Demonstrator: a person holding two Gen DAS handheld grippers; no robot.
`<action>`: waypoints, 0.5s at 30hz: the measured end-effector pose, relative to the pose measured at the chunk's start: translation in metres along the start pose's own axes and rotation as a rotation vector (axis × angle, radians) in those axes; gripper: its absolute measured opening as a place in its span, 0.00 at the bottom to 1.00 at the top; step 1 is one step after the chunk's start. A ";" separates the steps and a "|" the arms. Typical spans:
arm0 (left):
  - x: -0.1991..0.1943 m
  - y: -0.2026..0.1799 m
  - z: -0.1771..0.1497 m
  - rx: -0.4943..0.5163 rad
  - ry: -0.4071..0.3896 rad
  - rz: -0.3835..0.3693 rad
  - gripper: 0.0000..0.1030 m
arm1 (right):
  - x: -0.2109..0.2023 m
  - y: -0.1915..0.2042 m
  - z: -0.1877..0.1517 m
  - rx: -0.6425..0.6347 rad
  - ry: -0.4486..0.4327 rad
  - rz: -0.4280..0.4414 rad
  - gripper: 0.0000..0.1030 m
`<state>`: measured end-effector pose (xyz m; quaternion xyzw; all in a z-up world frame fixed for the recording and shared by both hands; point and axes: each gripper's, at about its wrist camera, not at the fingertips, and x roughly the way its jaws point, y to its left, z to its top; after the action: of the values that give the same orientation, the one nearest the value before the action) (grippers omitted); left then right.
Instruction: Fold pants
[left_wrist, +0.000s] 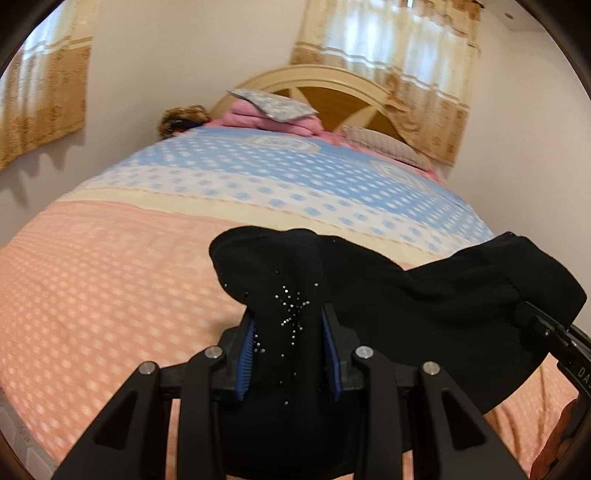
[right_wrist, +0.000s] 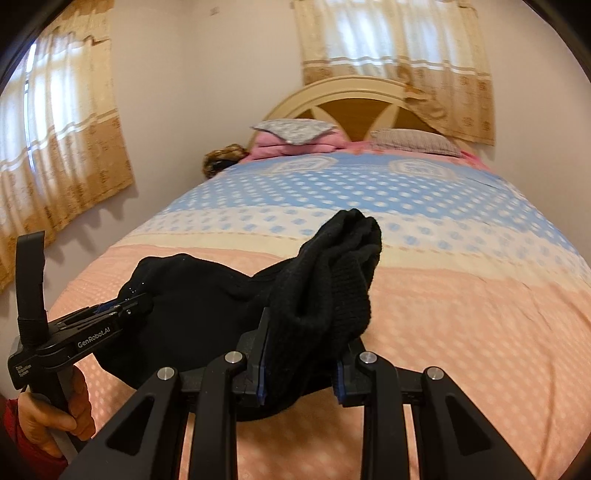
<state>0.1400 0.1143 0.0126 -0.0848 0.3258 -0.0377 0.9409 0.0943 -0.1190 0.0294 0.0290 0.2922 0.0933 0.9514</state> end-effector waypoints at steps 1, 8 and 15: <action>-0.001 0.009 0.003 -0.009 -0.008 0.018 0.33 | 0.008 0.010 0.005 -0.012 -0.001 0.016 0.26; -0.004 0.067 0.023 -0.051 -0.070 0.159 0.33 | 0.061 0.072 0.029 -0.065 -0.012 0.124 0.26; 0.016 0.101 0.026 -0.037 -0.106 0.308 0.33 | 0.120 0.117 0.037 -0.103 -0.010 0.177 0.26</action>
<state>0.1702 0.2151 0.0047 -0.0531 0.2855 0.1173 0.9497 0.1938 0.0194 0.0072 0.0060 0.2784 0.1918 0.9411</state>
